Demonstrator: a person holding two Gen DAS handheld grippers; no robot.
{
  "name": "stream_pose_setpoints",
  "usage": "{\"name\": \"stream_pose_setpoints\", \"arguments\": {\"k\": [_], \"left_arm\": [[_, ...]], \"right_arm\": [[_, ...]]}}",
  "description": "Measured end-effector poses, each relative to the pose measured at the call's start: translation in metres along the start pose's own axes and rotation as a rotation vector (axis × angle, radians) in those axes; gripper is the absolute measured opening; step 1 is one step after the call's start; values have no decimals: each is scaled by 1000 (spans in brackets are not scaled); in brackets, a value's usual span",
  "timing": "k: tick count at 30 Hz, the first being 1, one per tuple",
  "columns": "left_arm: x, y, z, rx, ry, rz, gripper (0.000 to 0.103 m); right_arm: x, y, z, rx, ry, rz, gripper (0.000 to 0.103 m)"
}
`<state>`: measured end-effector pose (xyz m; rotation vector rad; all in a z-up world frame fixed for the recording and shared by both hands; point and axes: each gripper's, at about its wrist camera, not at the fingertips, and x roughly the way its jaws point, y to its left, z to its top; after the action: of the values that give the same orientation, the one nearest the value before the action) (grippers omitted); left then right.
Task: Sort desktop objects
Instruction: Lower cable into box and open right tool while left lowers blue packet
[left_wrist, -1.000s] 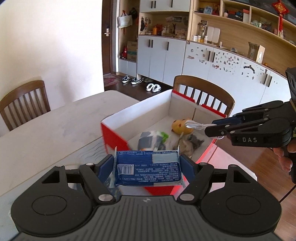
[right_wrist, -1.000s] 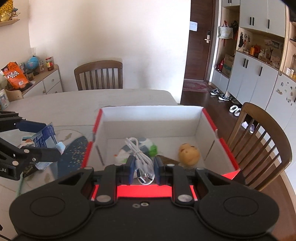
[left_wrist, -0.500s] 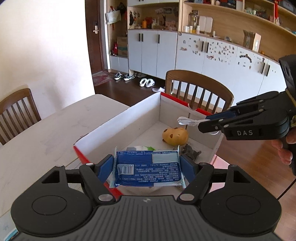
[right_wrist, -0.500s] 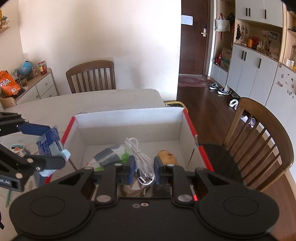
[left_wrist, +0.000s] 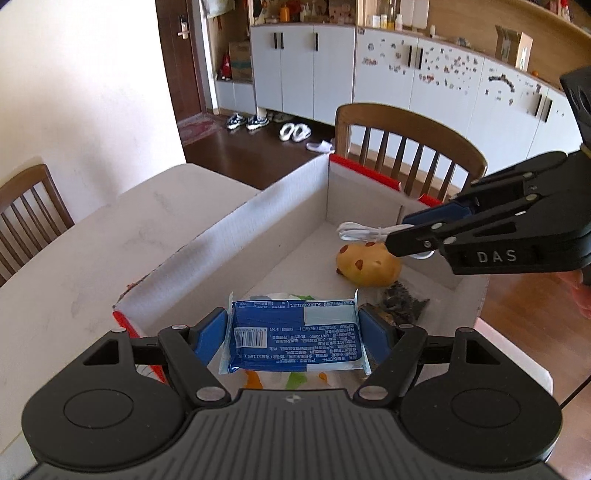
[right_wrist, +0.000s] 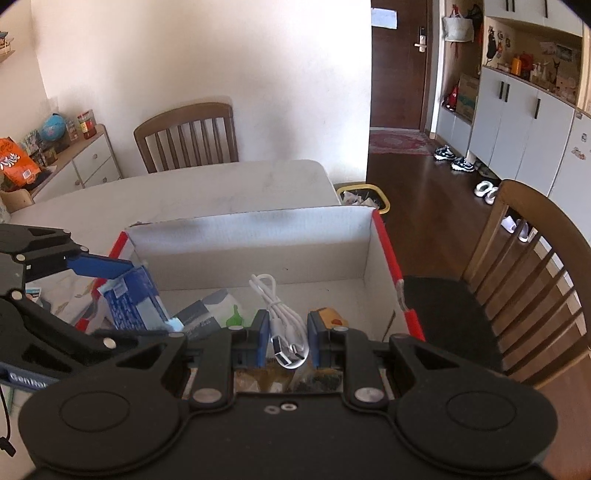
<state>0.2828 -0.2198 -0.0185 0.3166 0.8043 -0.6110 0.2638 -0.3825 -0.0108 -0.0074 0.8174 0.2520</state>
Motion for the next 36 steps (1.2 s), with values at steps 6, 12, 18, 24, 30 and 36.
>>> {"name": "stream_pose_setpoints", "arguments": {"k": [6,12,18,24,30,36], "left_arm": [[20,0,8,-3,40,11,76],[35,2,14,-5,80,19,76],[46,1,14,1,111,26,76],[54,3,14,-4,141,25,76],[64,10,14,-26,175,19,76],[72,12,12,-25,207,11,76]], "right_arm": [[25,-1,6,-32,35,-20,21],[46,2,7,-56,67,-36,21],[63,6,9,-84,107,-44,21],[79,8,13,-99,137,-49,21],[90,13,12,-128,162,-59,21],[98,16,14,-145,209,-52,21]]}}
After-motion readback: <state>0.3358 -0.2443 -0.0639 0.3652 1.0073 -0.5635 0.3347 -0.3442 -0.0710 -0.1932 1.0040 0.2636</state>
